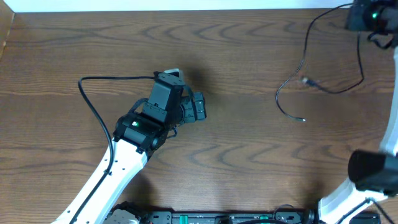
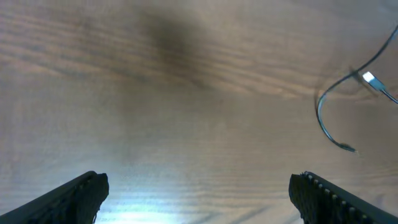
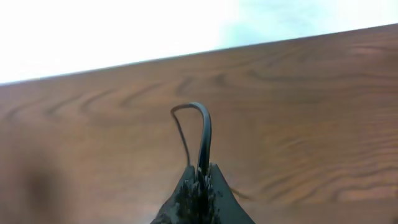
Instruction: Untangle cables
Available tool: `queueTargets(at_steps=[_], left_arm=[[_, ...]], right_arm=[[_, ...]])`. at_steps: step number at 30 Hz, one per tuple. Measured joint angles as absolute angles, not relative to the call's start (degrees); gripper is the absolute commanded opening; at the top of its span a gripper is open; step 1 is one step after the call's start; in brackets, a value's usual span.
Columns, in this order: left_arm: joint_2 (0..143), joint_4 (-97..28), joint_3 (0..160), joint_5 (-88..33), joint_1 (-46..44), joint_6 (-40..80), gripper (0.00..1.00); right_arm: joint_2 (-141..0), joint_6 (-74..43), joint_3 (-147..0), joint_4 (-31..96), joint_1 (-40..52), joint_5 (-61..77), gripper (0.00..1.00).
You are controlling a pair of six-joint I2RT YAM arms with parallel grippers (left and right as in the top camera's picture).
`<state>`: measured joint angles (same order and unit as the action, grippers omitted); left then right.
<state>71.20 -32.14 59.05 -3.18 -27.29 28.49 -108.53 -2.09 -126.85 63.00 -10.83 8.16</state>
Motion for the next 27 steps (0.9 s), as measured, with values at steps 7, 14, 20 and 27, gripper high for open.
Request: queueTargets(at_steps=[7, 14, 20, 27], left_arm=[[71.11, -29.45, 59.05, -3.86, -27.29, 28.49, 0.98], [71.11, -24.82, 59.05, -5.37, -27.29, 28.03, 0.98], [71.11, -20.05, 59.05, -10.79, -27.29, 25.10, 0.98], [71.11, -20.73, 59.05, -13.52, -27.29, 23.42, 0.98]], right_arm=[[-119.92, -5.69, -140.51, 61.10, -22.92, 8.19, 0.01], [-120.75, -7.51, -148.09, 56.80, -36.51, 11.11, 0.01], [-121.43, -6.46, -148.20, 56.80, -38.72, 14.00, 0.01], [-127.48, -5.37, -148.29, 58.11, -37.52, 18.68, 0.01]])
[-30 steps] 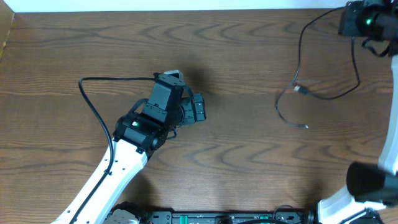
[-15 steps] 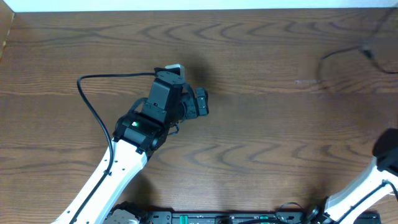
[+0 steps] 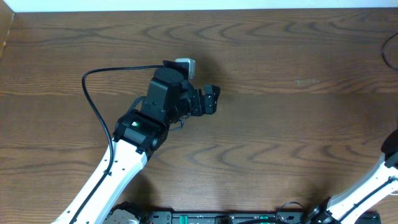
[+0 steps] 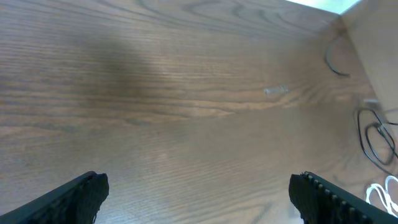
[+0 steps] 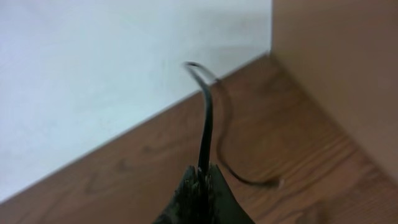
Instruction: Untangle cables
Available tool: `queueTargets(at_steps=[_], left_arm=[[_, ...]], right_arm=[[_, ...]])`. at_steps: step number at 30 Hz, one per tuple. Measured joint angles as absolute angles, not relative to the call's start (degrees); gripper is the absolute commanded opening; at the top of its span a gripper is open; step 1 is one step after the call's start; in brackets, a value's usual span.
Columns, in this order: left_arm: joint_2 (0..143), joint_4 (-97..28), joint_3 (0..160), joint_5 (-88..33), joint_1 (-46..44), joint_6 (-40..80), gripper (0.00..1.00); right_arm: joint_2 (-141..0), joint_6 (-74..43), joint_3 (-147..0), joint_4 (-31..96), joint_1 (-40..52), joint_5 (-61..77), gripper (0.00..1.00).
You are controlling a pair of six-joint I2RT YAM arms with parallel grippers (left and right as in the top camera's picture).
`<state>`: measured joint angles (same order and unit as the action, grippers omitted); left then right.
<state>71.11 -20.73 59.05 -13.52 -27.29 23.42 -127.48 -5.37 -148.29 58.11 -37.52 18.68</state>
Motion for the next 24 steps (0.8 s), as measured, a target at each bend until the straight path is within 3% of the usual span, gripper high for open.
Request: queueTargets(at_steps=[24], left_arm=[[71.11, -20.49, 59.05, -15.40, -27.29, 20.91, 0.98]], right_arm=[[-132.62, -8.38, -148.22, 57.63, -39.09, -0.30, 0.01]])
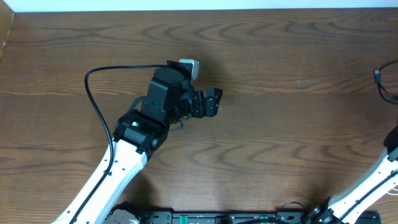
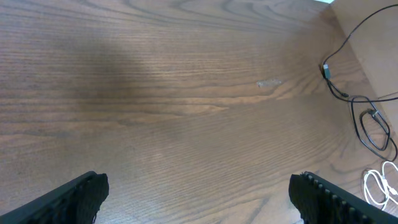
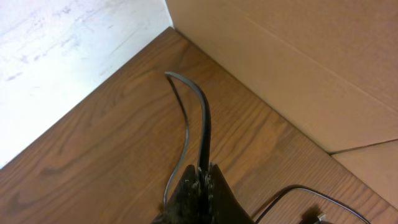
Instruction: Untangle cables
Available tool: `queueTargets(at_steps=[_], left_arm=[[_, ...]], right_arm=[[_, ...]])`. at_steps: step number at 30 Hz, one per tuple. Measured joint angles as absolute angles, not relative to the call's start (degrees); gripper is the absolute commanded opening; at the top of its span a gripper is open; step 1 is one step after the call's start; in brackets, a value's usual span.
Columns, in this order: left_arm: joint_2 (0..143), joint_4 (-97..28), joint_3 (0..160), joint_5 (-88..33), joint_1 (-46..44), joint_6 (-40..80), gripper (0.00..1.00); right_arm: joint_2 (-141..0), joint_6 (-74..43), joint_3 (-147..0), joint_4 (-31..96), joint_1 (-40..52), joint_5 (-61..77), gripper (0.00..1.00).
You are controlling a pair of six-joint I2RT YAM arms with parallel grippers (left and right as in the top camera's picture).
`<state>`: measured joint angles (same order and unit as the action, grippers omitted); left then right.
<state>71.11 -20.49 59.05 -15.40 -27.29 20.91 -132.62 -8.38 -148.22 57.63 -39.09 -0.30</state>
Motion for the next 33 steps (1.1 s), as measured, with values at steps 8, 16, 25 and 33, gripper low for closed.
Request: queueTargets(at_steps=[8, 16, 25, 33], left_arm=[[71.11, -20.40, 59.05, -15.40, -27.29, 20.45, 0.98], [71.11, -20.38, 59.05, -15.40, -27.29, 19.14, 0.98], [71.11, -20.38, 59.05, -15.40, -27.29, 18.57, 0.98], [71.11, -20.36, 59.05, -15.40, -27.29, 17.82, 0.98]], right_arm=[[-135.79, -8.43, -148.22, 57.87, -39.11, -1.15, 0.01], [-142.15, -8.51, -148.22, 58.74, -40.32, -0.36, 0.01], [-143.52, -8.56, -148.22, 59.09, -42.85, 1.34, 0.01], [-143.52, -8.84, -148.22, 57.93, -43.55, 4.08, 0.01]])
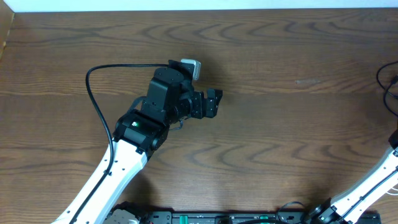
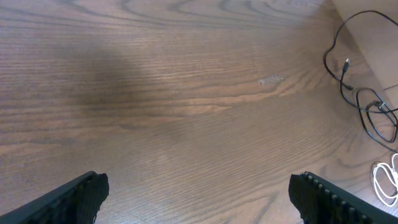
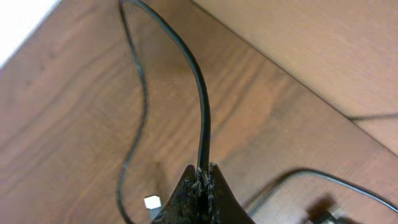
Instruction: Untangle cables
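My right gripper point(image 3: 202, 182) is shut on a thin black cable point(image 3: 198, 87), which arcs up from the fingertips and trails back down to a small pale connector point(image 3: 151, 201) by the table. In the overhead view only a loop of this black cable point(image 1: 387, 81) shows at the right edge; the right gripper itself is out of frame there. The left wrist view shows the black cable point(image 2: 339, 68) beside other black loops point(image 2: 373, 118). My left gripper point(image 1: 211, 102) hovers open and empty over the table's middle, its fingers point(image 2: 81, 193) wide apart.
A cardboard wall point(image 3: 311, 56) borders the table on the right. A white cable point(image 2: 387, 182) lies near the black loops. Another dark cable point(image 3: 311, 177) lies under my right gripper. The left arm's own black lead point(image 1: 90, 87) loops to its left.
My right gripper, still shut on the black cable, is closer to the table by the cardboard wall, and the connector now shows beside it. The left arm has hardly moved.
At first my right gripper held the black cable at the back right, its tail lying on the right half of the table. Then the cable was gone from there, at the right edge. It then hung by the cardboard wall, and now sits lower beside the other cables.
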Available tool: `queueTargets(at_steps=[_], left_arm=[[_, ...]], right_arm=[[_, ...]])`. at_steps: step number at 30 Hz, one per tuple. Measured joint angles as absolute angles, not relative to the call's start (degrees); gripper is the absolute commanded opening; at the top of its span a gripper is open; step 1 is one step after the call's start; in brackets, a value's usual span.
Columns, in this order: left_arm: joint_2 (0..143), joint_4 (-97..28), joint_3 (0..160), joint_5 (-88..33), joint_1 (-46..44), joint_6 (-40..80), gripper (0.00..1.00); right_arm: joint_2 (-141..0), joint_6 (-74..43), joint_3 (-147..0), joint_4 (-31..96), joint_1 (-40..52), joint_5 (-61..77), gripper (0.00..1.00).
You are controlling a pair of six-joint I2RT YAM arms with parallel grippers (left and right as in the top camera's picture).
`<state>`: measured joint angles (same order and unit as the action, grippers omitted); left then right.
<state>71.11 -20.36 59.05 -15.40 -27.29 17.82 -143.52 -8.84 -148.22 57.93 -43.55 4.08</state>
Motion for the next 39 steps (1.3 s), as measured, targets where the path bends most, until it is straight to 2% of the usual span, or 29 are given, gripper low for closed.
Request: queueTargets(at_steps=[15, 23, 24, 25, 27, 39], left_arm=[[71.11, -20.29, 59.05, -15.40, -27.29, 17.52, 0.98], [71.11, -20.29, 59.05, -15.40, -27.29, 17.45, 0.98], [71.11, -20.29, 59.05, -15.40, -27.29, 17.45, 0.98], [71.11, -20.29, 59.05, -15.40, -27.29, 17.41, 0.98], [71.11, -20.29, 59.05, -15.40, -27.29, 17.26, 0.98], [71.11, -20.67, 59.05, -16.05, -27.29, 16.32, 0.98]], right_arm=[[-143.52, -14.06, -148.22, 47.90, -42.04, 25.32, 0.01], [-143.52, -14.06, -148.22, 49.54, -40.97, 24.08, 0.01], [-143.52, -14.06, -148.22, 50.13, -40.88, 22.87, 0.16], [-143.52, -14.26, -148.22, 50.72, -40.77, 21.54, 0.50], [-143.52, -14.66, -148.22, 51.70, -40.69, 18.48, 0.99], [-143.50, -14.92, -148.22, 55.92, -40.69, 9.78, 0.99]])
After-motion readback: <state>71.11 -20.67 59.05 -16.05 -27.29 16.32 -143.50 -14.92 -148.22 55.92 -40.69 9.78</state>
